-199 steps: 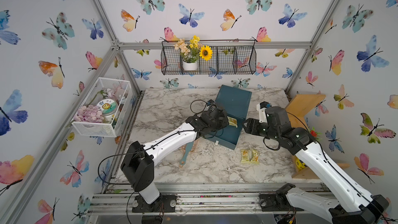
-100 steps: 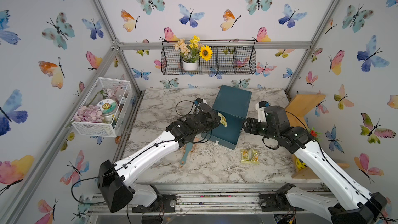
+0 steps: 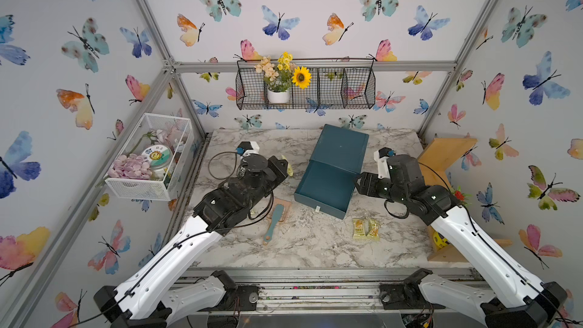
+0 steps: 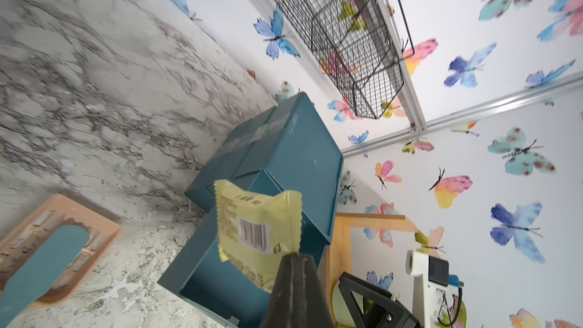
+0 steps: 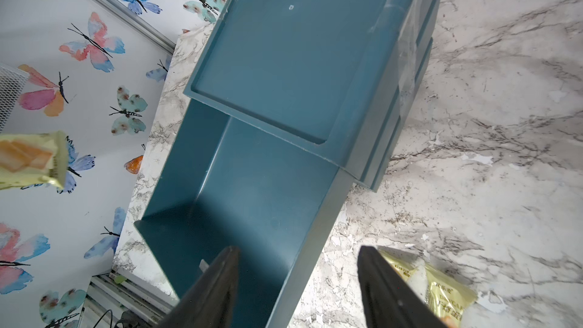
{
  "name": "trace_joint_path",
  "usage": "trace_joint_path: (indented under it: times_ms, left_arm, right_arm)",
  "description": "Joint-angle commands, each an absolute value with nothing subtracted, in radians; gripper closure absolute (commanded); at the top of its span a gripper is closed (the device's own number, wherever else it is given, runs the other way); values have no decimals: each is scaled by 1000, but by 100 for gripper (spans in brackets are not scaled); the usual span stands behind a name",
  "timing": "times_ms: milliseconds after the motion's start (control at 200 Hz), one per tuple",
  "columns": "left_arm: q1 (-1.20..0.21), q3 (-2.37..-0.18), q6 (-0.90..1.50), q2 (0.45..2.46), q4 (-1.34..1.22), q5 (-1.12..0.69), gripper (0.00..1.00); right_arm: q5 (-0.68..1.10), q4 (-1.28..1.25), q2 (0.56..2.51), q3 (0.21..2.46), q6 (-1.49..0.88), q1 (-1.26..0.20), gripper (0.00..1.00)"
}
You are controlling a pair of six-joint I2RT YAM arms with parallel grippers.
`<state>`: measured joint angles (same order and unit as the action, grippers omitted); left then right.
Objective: Take the cookies out of the drawer
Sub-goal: Place the cookie at the center of the board.
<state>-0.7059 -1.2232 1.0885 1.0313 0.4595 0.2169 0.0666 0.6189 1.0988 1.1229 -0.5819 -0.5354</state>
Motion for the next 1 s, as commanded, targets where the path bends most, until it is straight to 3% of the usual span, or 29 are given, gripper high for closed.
trace_joint_path:
  times_ms: [0,280,686,996]
  left_arm:
    - [-607,-1168,1098,981,511,224,100]
    - [-370,-1004,1082,958,361,72,100]
    - [-336,-771,1129,1086,105,144,100]
    - [-313,-715,1165,1224,-52,141,100]
  right_arm:
    - [90,606,1104,1147,-566,-531,36]
    - [83,611,1093,1150,-568,-531,36]
    - [84,621,1096,1160,-568,-531,36]
    - [84,618,1102,1165,-566,-531,36]
